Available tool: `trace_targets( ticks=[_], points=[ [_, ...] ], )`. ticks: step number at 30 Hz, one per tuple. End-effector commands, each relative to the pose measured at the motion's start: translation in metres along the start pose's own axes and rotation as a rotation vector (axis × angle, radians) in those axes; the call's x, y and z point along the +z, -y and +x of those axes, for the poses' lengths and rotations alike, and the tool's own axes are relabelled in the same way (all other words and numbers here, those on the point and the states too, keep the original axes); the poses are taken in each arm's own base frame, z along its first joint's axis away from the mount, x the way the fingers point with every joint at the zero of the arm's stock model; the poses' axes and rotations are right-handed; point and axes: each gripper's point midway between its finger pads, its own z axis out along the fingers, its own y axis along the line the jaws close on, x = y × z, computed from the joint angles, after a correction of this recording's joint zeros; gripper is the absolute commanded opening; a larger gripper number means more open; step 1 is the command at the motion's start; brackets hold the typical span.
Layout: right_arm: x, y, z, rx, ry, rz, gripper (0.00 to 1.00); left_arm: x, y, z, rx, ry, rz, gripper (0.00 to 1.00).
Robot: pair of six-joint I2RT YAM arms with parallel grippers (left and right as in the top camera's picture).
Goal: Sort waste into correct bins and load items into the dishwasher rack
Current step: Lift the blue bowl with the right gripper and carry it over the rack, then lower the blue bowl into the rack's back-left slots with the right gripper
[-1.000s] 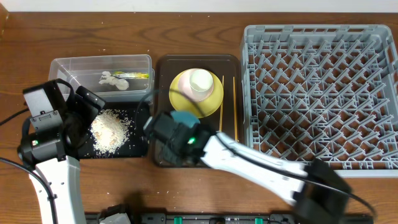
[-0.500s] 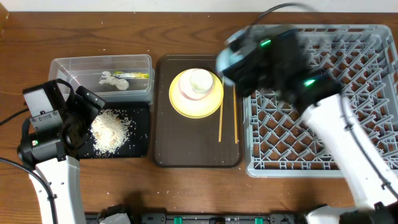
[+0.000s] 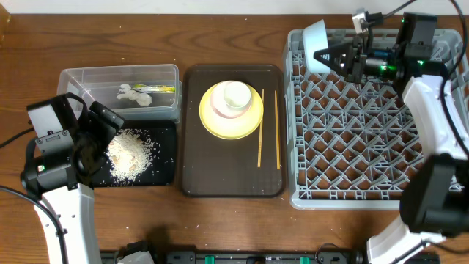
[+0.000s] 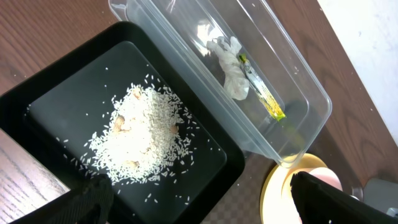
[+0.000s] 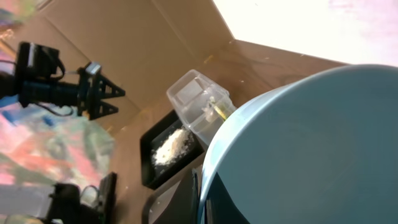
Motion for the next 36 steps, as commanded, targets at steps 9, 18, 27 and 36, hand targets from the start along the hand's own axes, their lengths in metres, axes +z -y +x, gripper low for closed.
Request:
trace_targets(
  ticks=[9,18,27,36],
  points=[
    [-0.001,0.056,0.032,0.014,0.032,-0.113,0.01,-0.003,0.002,-0.005,-0.011,0.014,0.004,0.94],
    [-0.020,0.078,0.037,0.007,0.062,-0.073,0.01,-0.003,0.002,-0.005,-0.011,0.014,0.004,0.94],
    [-0.032,0.095,0.041,0.021,0.067,0.014,0.01,-0.003,0.002,-0.005,-0.011,0.014,0.004,0.94],
    [-0.030,0.084,0.024,0.034,0.075,-0.055,0.01,-0.003,0.002,-0.005,-0.011,0.014,0.004,0.94]
  ],
)
